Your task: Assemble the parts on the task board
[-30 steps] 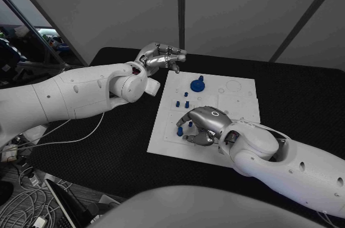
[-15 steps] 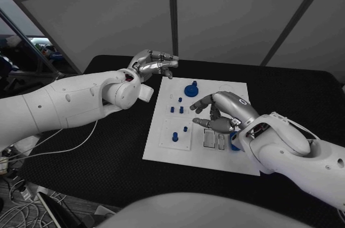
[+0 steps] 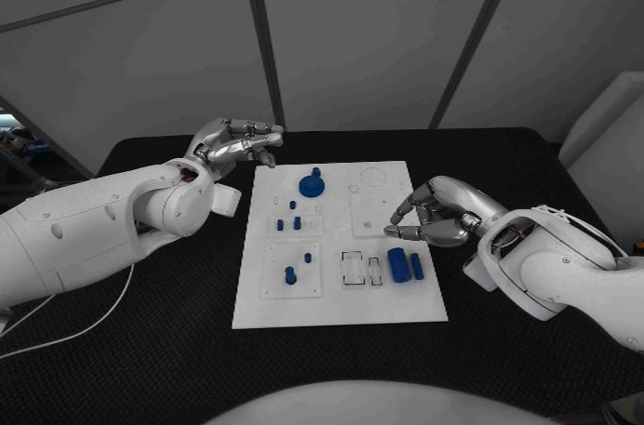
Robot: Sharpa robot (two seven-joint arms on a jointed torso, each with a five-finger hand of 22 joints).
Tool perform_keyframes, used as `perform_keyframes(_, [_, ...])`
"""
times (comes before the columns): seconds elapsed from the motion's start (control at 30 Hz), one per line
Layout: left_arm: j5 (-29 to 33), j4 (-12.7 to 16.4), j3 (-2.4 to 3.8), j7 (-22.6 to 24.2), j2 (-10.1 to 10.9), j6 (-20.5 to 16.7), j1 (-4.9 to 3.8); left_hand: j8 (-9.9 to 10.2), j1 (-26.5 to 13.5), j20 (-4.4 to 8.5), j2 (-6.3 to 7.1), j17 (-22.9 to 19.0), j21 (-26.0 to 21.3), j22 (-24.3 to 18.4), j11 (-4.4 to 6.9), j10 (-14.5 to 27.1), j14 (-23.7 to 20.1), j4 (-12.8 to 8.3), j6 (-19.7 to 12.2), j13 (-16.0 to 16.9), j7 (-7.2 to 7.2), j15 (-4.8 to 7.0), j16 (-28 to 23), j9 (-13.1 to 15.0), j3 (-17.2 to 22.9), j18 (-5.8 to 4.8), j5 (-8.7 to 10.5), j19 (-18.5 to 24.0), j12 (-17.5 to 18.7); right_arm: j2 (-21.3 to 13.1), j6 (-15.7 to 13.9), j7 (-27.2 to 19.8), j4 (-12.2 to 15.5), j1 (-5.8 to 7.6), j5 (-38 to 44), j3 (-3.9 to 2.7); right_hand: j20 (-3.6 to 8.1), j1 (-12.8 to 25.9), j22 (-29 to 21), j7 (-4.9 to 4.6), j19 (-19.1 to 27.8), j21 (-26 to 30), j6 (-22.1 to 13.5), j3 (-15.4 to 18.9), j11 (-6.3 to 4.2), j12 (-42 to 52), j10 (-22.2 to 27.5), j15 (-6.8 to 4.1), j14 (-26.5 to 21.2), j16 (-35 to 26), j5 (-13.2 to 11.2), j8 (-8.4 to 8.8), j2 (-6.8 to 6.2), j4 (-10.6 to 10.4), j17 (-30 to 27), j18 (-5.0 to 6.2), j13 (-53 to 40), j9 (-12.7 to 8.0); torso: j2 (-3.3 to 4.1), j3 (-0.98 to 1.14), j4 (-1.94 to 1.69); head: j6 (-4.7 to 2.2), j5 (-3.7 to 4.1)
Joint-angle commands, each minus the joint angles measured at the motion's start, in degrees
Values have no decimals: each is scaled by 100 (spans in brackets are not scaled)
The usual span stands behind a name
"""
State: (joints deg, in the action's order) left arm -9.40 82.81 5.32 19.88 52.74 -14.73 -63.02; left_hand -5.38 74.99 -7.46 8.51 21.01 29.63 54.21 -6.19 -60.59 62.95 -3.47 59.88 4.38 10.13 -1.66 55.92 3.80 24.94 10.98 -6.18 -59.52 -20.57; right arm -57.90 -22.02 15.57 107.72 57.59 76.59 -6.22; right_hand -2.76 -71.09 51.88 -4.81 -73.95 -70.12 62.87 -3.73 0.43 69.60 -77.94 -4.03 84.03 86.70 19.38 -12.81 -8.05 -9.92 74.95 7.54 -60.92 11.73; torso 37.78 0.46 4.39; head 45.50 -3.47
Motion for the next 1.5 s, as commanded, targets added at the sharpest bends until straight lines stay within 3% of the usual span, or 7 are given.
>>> perform_keyframes(0.03, [9, 26, 3, 92, -5, 100, 3, 27, -107, -47, 32, -14, -68, -43, -9, 66, 0, 40, -54, 11, -5, -46, -33, 3, -114, -58, 32, 0, -34, -155, 282, 614, 109, -14, 180, 3, -2, 67, 140, -3, -66, -92, -74, 225, -10, 286, -104, 55, 503, 78, 39, -87, 17, -130, 1029, -98, -393, 113, -40, 8, 43, 3, 162])
perform_keyframes(0.3, [9, 36, 1, 116, 8, 103, 13, 27, -128, -53, 44, -18, -98, -70, -10, 82, -1, 60, -60, 16, -5, -49, -31, 4, -171, -56, 31, -8, -51, -263, 245, 1121, 137, -112, 687, 44, -7, -24, 288, -4, -93, -188, -200, 567, -3, 415, -99, 63, 521, 144, 104, -220, 45, -329, 1142, -117, -619, 296, -37, 0, 32, 50, 305])
perform_keyframes(0.4, [9, 38, 1, 116, 8, 109, 16, 27, -128, -53, 44, -18, -98, -70, -10, 82, -1, 60, -60, 16, -5, -49, -31, 4, -171, -56, 31, -8, -51, -208, 218, 1206, 114, -155, 772, 106, -15, -141, 285, -18, -75, -190, -277, 674, 7, 386, -60, 71, 523, 154, 146, -255, 53, -367, 1158, -115, -615, 360, -32, -1, 28, 62, 332])
perform_keyframes(0.8, [9, 55, 0, 103, 21, 114, 23, 24, -118, -56, 24, -21, -124, -95, -10, 92, -3, 71, -62, 20, -9, -48, -29, 5, -201, -54, 24, -18, -69, 125, 338, 1497, -62, -266, 1061, 284, -46, -191, 260, -46, -25, -176, -431, 981, 37, 384, -44, 101, 518, 152, 262, -328, 48, -618, 1153, -106, -698, 493, -20, -10, 35, 121, 319])
perform_keyframes(0.93, [9, 49, 0, 91, 25, 117, 24, 23, -109, -56, 16, -22, -130, -101, -9, 95, -4, 70, -63, 21, -9, -47, -28, 5, -203, -53, 22, -21, -73, 190, 411, 1590, -81, -284, 1189, 346, -47, -172, 264, -42, -22, -178, -431, 1042, 35, 410, -61, 100, 518, 153, 287, -359, 56, -665, 1154, -105, -745, 525, -22, -1, 43, 160, 308])
perform_keyframes(1.23, [9, 23, 0, 62, 40, 135, 24, 22, -78, -55, -14, -25, -144, -115, -7, 104, -5, 68, -64, 23, -10, -44, -27, 5, -203, -51, 18, -31, -84, 251, 456, 1749, -96, -297, 1465, 373, -46, -118, 269, -30, -17, -180, -421, 1125, 27, 423, -69, 95, 516, 149, 359, -410, 84, -680, 1147, -105, -782, 575, -24, -7, 26, 189, 306])
perform_keyframes(1.5, [9, 19, 0, 56, 55, 137, 24, 22, -78, -55, -14, -25, -144, -115, -7, 104, -5, 68, -64, 23, -10, -44, -27, 5, -203, -51, 18, -31, -84, 374, 529, 1781, -135, -306, 1540, 375, -44, -82, 259, -26, -8, -174, -425, 1167, 24, 419, -64, 93, 513, 142, 371, -429, 88, -684, 1133, -103, -787, 596, -22, -10, 43, 193, 288])
